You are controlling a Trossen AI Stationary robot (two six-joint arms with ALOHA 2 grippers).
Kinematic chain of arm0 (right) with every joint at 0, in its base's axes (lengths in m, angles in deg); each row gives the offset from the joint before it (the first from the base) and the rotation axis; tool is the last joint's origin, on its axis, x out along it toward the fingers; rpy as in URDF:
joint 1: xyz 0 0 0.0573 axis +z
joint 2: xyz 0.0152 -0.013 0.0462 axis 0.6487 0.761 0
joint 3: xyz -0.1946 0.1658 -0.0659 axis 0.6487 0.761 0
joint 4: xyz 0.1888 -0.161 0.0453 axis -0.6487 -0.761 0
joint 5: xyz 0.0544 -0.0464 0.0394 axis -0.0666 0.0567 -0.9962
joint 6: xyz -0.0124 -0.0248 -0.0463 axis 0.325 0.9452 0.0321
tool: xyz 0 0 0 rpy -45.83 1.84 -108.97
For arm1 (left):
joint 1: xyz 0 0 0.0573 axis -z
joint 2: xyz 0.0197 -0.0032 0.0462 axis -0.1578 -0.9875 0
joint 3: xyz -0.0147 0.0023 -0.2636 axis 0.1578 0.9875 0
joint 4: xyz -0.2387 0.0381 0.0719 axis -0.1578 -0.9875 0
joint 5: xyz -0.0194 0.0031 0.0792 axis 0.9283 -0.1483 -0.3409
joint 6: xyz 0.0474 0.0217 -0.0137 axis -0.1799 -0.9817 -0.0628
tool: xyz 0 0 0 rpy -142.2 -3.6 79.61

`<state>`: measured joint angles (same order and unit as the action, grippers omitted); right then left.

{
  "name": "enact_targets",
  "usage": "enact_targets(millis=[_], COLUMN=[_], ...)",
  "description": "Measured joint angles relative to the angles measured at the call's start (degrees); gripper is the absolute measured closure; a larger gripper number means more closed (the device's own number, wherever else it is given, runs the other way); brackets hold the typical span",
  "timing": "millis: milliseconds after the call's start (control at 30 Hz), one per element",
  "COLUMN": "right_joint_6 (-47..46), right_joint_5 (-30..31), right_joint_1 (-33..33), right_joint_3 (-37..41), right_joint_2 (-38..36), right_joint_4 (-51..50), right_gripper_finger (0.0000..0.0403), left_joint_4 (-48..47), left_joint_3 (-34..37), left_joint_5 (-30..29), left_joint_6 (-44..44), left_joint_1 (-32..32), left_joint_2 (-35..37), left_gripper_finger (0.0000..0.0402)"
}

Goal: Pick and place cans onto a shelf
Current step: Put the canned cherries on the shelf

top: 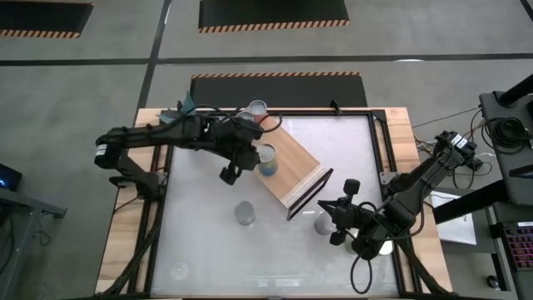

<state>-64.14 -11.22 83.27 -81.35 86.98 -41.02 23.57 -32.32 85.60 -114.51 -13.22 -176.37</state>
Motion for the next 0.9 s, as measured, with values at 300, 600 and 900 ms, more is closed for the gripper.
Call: enact_targets(millis=[300,600,900], right_joint_6=[0.0,0.0,0.0], right_joint_5=[0.0,-0.1,-0.1], right_joint_1=[0.0,0.0,0.0], right_joint_3=[0.0,0.0,0.0], right_joint_2=[0.0,0.0,0.0], right_joint_4=[0.1,0.1,0.1], right_gripper_finger=[0.0394,0.0394,0.0394], left_joint_4=[-0.2,0.9,0.7], left_joint_3=[0.5,3.5,3.9], left_joint_5=[-0.3,-0.4,-0.5], left_joint_6=[1.3,1.8,2.9], left_joint_1=[0.0,0.0,-0.1], left_joint_2=[-0.2,-0.2,0.1], left_gripper_finger=[0.0401,0.0402,0.0373])
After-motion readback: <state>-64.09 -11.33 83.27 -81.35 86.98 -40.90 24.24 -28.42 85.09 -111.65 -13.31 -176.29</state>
